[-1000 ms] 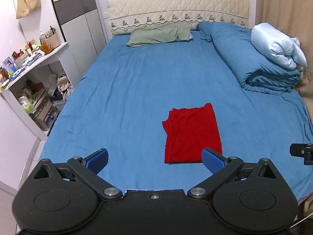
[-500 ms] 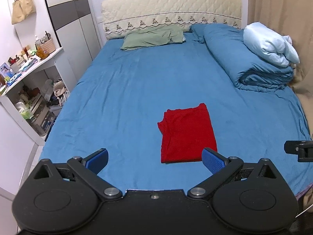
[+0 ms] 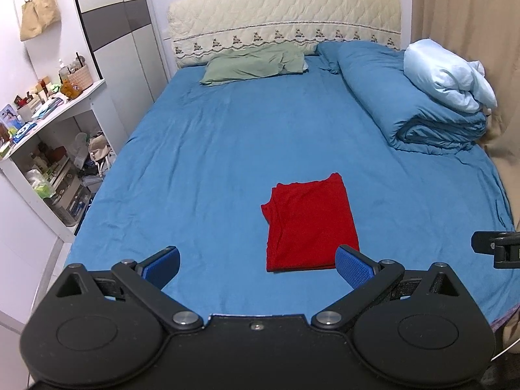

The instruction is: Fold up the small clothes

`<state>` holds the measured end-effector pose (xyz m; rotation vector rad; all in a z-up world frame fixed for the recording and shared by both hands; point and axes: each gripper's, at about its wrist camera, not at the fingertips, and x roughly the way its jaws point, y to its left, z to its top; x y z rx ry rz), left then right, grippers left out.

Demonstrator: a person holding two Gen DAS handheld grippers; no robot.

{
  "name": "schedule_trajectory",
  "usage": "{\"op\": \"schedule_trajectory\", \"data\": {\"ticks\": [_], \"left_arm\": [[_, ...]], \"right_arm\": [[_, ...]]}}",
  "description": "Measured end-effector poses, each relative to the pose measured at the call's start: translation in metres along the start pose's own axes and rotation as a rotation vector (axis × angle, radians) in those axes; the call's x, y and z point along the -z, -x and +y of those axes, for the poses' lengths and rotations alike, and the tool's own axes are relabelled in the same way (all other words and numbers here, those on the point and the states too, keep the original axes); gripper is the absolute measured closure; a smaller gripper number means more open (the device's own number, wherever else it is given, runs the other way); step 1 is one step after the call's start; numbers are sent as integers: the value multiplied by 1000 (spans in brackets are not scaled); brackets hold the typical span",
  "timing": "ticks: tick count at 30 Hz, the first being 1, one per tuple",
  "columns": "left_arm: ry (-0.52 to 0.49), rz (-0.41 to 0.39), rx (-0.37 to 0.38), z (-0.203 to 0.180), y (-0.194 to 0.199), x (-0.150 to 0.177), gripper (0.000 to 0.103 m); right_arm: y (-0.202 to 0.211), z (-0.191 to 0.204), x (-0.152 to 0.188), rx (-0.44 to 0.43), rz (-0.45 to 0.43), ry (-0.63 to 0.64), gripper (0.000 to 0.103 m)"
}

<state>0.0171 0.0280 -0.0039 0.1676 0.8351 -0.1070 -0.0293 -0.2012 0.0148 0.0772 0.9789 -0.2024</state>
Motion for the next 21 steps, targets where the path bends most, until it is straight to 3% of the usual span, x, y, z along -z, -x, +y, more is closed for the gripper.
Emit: {"op": "schedule_trajectory", "data": {"ticks": [21], "left_arm": [[7, -14, -11, 1, 4, -4, 0]], "right_arm": [[2, -1, -2, 1, -11, 2, 0]]}}
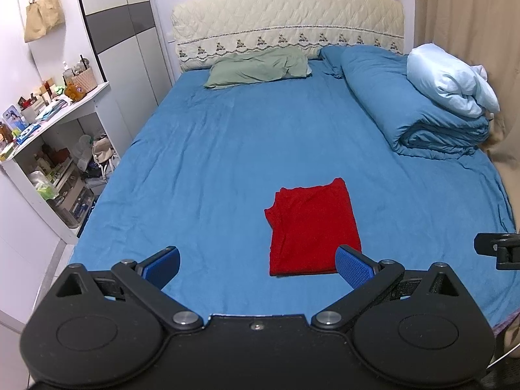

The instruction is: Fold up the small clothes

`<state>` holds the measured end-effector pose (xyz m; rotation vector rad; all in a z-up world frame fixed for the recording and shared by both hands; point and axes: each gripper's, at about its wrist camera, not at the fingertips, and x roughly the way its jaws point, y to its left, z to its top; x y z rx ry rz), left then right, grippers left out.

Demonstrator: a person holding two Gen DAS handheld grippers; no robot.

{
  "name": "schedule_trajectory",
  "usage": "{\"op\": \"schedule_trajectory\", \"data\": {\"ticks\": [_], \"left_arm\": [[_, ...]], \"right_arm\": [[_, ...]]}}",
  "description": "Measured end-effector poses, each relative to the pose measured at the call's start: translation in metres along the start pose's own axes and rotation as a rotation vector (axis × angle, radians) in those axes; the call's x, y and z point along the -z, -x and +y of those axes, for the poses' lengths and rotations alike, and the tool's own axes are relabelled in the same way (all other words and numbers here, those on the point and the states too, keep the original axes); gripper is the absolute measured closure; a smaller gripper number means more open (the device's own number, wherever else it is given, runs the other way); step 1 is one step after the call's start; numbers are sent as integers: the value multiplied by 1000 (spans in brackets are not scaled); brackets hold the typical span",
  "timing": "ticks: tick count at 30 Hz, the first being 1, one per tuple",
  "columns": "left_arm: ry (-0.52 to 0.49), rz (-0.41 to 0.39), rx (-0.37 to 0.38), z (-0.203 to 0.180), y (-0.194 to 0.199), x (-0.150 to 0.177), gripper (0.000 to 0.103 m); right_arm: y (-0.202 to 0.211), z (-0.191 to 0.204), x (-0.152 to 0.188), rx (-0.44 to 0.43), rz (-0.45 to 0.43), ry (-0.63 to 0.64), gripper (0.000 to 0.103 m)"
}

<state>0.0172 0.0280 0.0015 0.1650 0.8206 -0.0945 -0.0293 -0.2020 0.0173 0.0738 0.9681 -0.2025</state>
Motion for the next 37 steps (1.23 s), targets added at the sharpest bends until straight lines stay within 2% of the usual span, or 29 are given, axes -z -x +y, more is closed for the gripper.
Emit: {"op": "schedule_trajectory", "data": {"ticks": [25, 31, 37], "left_arm": [[1, -13, 6, 4, 3, 2, 0], [2, -34, 14, 3, 5, 3, 0], [2, -68, -10, 6, 6, 1, 0]], "right_arm": [[0, 3, -1, 1, -4, 9, 0], [-1, 3, 0, 2, -8, 9, 0], [-2, 2, 0, 3, -5, 7, 0]]}}
